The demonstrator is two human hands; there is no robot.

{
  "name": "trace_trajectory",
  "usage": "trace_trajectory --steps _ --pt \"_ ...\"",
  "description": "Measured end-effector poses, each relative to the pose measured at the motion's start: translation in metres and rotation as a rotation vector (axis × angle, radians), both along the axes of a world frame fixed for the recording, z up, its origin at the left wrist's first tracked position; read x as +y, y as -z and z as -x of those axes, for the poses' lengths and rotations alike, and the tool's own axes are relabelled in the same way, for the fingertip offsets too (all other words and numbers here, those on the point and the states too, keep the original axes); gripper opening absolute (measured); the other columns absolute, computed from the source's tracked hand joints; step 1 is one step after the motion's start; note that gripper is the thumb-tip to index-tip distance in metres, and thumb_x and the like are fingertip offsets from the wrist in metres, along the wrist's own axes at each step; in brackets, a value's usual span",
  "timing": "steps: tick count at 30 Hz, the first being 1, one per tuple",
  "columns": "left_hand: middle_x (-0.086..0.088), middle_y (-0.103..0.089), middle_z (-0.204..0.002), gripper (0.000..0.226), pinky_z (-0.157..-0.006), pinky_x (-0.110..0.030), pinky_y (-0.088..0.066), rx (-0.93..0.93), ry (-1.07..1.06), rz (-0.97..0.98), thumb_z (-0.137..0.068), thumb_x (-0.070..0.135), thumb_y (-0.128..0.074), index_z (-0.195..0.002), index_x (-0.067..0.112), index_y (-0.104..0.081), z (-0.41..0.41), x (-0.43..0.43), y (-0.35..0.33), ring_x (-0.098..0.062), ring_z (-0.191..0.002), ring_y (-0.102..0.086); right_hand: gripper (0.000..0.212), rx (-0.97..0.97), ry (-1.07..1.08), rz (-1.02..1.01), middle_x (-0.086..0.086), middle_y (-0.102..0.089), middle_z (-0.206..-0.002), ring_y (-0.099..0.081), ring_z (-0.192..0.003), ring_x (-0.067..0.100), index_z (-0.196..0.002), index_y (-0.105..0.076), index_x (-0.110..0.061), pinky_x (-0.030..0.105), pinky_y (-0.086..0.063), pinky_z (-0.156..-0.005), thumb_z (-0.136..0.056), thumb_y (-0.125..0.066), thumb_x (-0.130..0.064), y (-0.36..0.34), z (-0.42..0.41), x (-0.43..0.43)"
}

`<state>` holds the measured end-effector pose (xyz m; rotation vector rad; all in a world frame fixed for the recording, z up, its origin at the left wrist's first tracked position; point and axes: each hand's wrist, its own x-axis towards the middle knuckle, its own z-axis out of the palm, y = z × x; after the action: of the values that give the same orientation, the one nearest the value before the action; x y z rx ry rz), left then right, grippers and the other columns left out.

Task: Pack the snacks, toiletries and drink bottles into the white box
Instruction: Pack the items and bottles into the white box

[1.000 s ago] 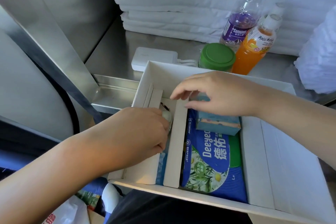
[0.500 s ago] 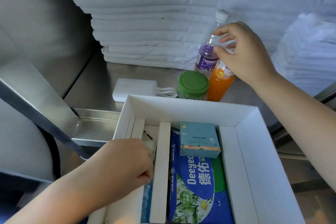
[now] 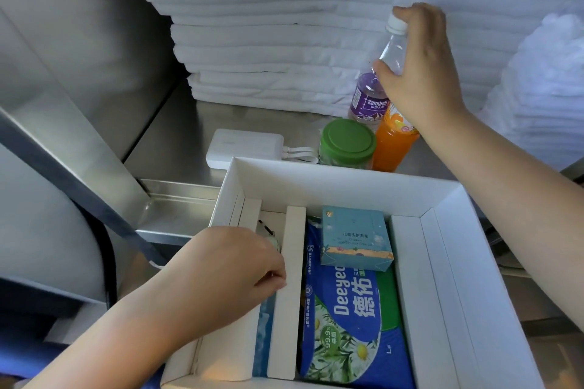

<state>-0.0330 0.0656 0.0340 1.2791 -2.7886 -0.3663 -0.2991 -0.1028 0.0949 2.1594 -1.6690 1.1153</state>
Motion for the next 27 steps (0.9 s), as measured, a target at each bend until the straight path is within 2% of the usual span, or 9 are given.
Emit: trace_trajectory --steps 5,9,11,13,16,20,22,24,27 --pt "0.026 -0.043 -0.082 0.032 -0.057 -0.005 -0.021 0.01 -0.013 0.003 -0.094 0.051 -0.027 -0.106 0.042 -0.055 0.0 0.001 -0.001 0.006 -0.079 -0.04 0.072 0.018 -0.023 -0.079 0.014 -0.04 -0.14 -0.05 -0.117 0.03 -0.139 -0.031 -0.008 0.024 -0.039 -0.084 -0.08 -0.072 -0.013 0.008 -0.001 0.003" --pt "0.024 -0.052 -0.085 0.039 -0.06 -0.005 -0.026 0.08 -0.015 0.062 -0.091 0.051 -0.021 -0.103 0.039 -0.057 0.0 0.001 -0.007 0.003 -0.083 -0.048 0.077 0.046 -0.035 -0.068 0.018 -0.041 -0.134 -0.049 -0.117 0.032 -0.14 -0.031 -0.01 0.038 -0.046 -0.089 -0.076 -0.075 -0.011 0.009 -0.002 0.004" --pt "0.023 -0.058 -0.09 0.041 -0.066 -0.008 -0.037 0.096 -0.024 0.065 -0.091 0.05 -0.024 -0.104 0.039 -0.061 0.003 -0.003 -0.017 0.002 -0.086 -0.055 0.077 0.017 -0.058 -0.068 0.016 -0.042 -0.132 -0.05 -0.115 0.031 -0.139 -0.033 -0.012 0.042 -0.048 -0.088 -0.074 -0.075 -0.009 0.008 -0.003 0.005" --pt "0.019 -0.063 -0.096 0.036 -0.069 -0.018 -0.049 0.155 -0.025 0.142 -0.09 0.045 -0.036 -0.111 0.033 -0.063 0.004 -0.008 -0.027 -0.002 -0.087 -0.06 0.078 -0.019 -0.089 -0.065 0.015 -0.043 -0.131 -0.05 -0.114 0.03 -0.139 -0.035 -0.013 0.042 -0.048 -0.09 -0.072 -0.075 -0.007 0.009 -0.004 0.006" --pt "0.01 -0.06 -0.119 0.042 -0.082 -0.029 -0.051 0.276 -0.097 0.238 -0.091 0.041 -0.047 -0.131 0.027 -0.051 0.008 -0.024 -0.037 -0.01 -0.104 -0.057 0.077 -0.069 -0.125 -0.03 0.011 -0.046 -0.13 -0.049 -0.114 0.024 -0.138 -0.038 -0.013 0.035 -0.045 -0.094 -0.071 -0.076 -0.007 0.009 -0.005 0.01" --pt "0.013 -0.047 -0.135 0.055 -0.079 -0.019 -0.036 0.316 -0.192 0.252 -0.091 0.044 -0.047 -0.142 0.03 -0.033 0.023 -0.05 -0.042 -0.002 -0.094 -0.046 0.072 -0.185 -0.159 0.06 0.002 -0.047 -0.131 -0.046 -0.11 0.003 -0.135 -0.041 -0.017 0.024 -0.044 -0.095 -0.071 -0.075 -0.01 -0.002 -0.007 0.019" --pt "0.011 -0.042 -0.14 0.06 -0.083 -0.02 -0.034 0.33 -0.211 0.25 -0.091 0.043 -0.049 -0.145 0.03 -0.026 0.032 -0.064 -0.041 -0.006 -0.109 -0.047 0.073 -0.192 -0.191 0.107 0.0 -0.046 -0.131 -0.045 -0.111 -0.001 -0.135 -0.041 -0.017 0.017 -0.042 -0.094 -0.072 -0.076 -0.013 -0.011 -0.009 0.026" --pt "0.006 -0.038 -0.144 0.064 -0.09 -0.026 -0.038 0.348 -0.213 0.252 -0.092 0.041 -0.05 -0.147 0.025 -0.021 0.042 -0.079 -0.043 -0.014 -0.123 -0.045 0.074 -0.211 -0.232 0.139 0.001 -0.046 -0.133 -0.047 -0.114 0.004 -0.136 -0.04 -0.015 0.019 -0.043 -0.095 -0.073 -0.077 -0.016 -0.02 -0.013 0.034" --pt "-0.003 -0.034 -0.147 0.072 -0.09 -0.027 -0.038 0.403 -0.225 0.272 -0.091 0.04 -0.054 -0.148 0.018 -0.016 0.059 -0.101 -0.048 -0.021 -0.125 -0.045 0.079 -0.272 -0.291 0.138 -0.002 -0.043 -0.135 -0.049 -0.114 0.004 -0.139 -0.037 -0.014 0.027 -0.045 -0.095 -0.072 -0.078 -0.017 -0.033 -0.02 0.048"
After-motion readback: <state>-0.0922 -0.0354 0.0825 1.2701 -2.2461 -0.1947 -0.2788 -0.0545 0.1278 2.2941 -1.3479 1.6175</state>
